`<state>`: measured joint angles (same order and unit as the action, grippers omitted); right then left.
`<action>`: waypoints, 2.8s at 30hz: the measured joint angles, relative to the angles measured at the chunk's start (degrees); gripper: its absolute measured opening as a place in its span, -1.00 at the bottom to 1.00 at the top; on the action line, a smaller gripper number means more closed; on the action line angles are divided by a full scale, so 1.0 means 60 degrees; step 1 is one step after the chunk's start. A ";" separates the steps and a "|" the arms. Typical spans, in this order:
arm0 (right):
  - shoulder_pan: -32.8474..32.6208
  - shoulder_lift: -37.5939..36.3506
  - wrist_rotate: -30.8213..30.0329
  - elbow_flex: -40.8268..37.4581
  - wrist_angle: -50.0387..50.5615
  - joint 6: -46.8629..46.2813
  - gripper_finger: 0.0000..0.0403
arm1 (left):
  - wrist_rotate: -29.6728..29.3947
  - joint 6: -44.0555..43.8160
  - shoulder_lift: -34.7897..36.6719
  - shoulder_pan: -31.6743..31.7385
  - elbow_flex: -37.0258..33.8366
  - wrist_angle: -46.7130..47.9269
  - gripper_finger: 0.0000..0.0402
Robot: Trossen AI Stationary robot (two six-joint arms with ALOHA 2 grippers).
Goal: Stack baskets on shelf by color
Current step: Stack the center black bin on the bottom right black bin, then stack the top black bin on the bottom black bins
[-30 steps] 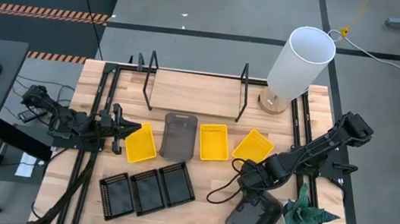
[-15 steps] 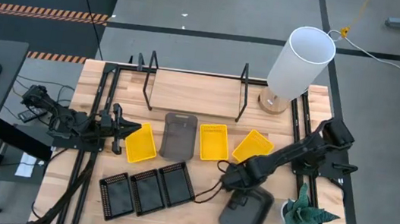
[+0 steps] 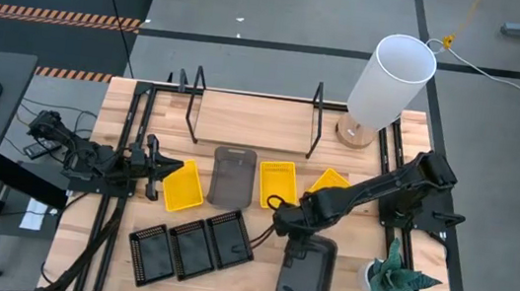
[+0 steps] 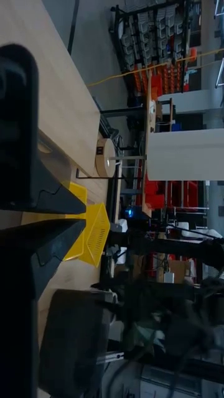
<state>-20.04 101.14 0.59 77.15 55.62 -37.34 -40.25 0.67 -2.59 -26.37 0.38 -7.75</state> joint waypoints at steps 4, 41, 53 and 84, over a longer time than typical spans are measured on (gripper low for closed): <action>0.0184 -0.0007 -0.0402 0.0996 0.0757 0.0382 -0.39 | 0.0000 0.0000 0.0000 0.0001 0.0003 0.0001 -0.81; 0.1944 0.5416 -0.1094 0.6695 -0.2137 0.5475 -0.40 | 0.0002 0.0003 -0.0066 0.0000 0.0003 0.0081 -0.82; 0.1998 0.5967 -0.1140 0.6680 -0.2217 0.5478 -0.58 | -0.0001 0.0000 -0.0062 -0.0003 0.0001 0.0077 -0.86; 0.0018 0.4961 -0.2930 0.9430 0.1143 0.2843 -0.97 | -0.0004 -0.0004 -0.0066 -0.0002 0.0002 0.0097 -0.81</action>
<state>-19.94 130.91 -17.00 133.73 62.48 -20.28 -40.27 0.64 -2.98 -26.38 0.40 -7.17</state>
